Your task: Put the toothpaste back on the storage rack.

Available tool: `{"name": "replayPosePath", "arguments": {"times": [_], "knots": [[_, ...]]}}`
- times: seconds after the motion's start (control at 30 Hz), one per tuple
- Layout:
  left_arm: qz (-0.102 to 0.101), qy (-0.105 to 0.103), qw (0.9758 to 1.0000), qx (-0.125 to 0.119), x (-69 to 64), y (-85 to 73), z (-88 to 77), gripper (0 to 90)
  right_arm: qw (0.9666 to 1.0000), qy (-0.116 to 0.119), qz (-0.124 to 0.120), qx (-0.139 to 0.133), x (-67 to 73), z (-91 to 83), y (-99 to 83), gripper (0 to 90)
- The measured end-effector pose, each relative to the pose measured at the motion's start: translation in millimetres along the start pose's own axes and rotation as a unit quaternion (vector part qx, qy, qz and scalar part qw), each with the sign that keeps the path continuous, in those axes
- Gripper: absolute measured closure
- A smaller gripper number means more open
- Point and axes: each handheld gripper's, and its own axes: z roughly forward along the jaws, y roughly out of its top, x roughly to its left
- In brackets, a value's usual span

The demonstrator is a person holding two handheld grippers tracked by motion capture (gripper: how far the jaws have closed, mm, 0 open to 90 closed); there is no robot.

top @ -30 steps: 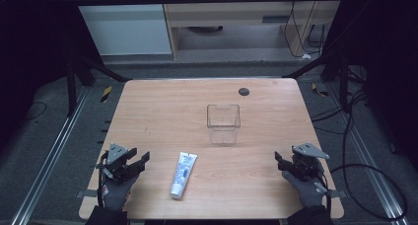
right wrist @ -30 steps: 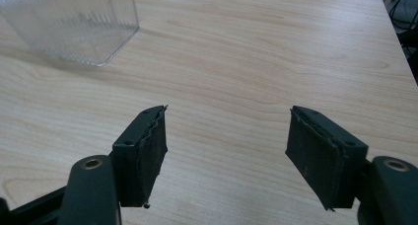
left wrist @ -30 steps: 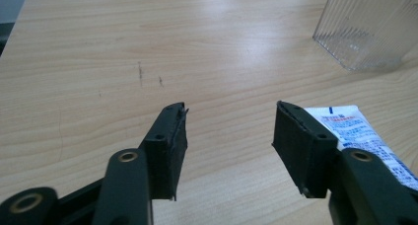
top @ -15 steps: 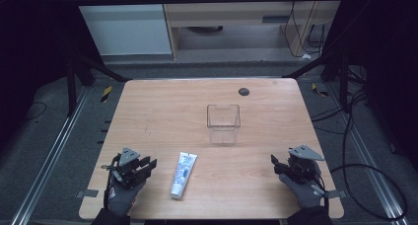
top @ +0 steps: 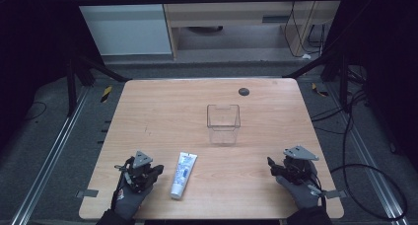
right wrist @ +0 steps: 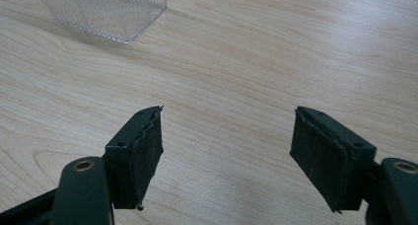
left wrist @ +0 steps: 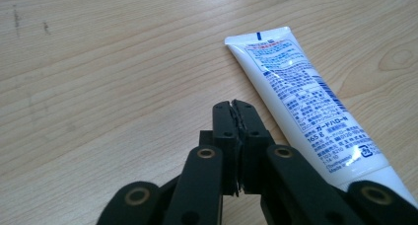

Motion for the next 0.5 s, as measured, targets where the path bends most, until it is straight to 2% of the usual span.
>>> {"name": "replayPosePath", "arguments": {"times": [0.1, 0.33, 0.37, 0.5], "knots": [[0.002, -0.001, 1.0000, 0.003, -1.4, 1.2, 2.3, 88.8, 1.0000, 0.001, 0.001, 0.000, -0.6, 0.9, 0.0, 27.7], [-0.004, -0.007, 0.9999, 0.014, -2.7, 10.5, 19.3, 89.0, 1.0000, 0.003, -0.001, 0.007, 0.8, 3.4, 0.3, 27.7], [-0.005, -0.010, 0.9998, 0.018, -4.3, 15.8, 26.9, 89.0, 1.0000, 0.004, -0.002, 0.009, 1.0, 4.0, 0.3, 27.7], [0.003, -0.010, 0.9996, 0.027, -9.3, 22.0, 38.3, 89.0, 0.9999, 0.004, 0.001, 0.010, 0.3, 4.7, 0.2, 27.7]]}}
